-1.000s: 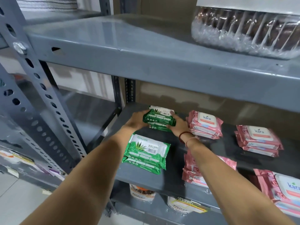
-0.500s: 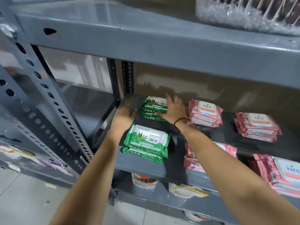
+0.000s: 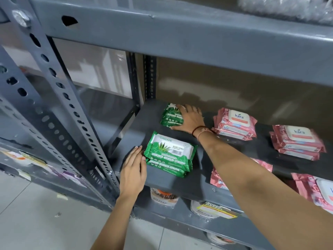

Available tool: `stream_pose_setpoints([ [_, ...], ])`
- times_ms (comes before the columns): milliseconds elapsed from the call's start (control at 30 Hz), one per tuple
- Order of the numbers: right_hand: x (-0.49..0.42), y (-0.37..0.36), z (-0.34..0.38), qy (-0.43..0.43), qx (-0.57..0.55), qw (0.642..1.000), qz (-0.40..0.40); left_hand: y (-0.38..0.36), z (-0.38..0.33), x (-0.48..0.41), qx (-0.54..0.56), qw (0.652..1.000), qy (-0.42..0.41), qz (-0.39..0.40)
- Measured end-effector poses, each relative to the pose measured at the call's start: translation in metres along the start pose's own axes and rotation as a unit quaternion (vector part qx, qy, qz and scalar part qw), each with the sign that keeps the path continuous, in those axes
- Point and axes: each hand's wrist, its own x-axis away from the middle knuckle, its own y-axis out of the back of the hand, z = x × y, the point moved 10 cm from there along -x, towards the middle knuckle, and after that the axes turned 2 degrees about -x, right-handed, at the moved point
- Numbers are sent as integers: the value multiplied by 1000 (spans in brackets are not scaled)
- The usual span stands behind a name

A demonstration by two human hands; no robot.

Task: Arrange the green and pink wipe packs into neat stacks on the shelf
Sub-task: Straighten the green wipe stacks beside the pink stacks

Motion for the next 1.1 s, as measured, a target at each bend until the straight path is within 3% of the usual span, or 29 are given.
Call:
stream_pose_setpoints([
  [300, 5, 6, 1, -13, -3, 999, 34, -2, -1, -1, -21, 1000, -3, 11],
  [433, 39, 28, 8, -55, -120, 991, 14, -3, 1, 3, -27, 999, -2, 18],
  [533, 82, 27, 46, -8, -191, 980, 57, -5, 2, 1, -38, 999, -3, 28],
  [633, 118, 27, 83, 46, -157, 985, 53, -4, -1, 2, -29, 999, -11, 38],
  [833, 143, 6, 87, 33, -92, 991, 90, -4, -5, 36, -113, 988, -75, 74],
  [967, 147, 4, 91, 38, -49, 998, 33, -12, -1, 42, -201, 968, -95, 114],
  [1100, 148, 6, 92, 25, -40, 999, -12, -13, 2, 42, -211, 965, -94, 122],
])
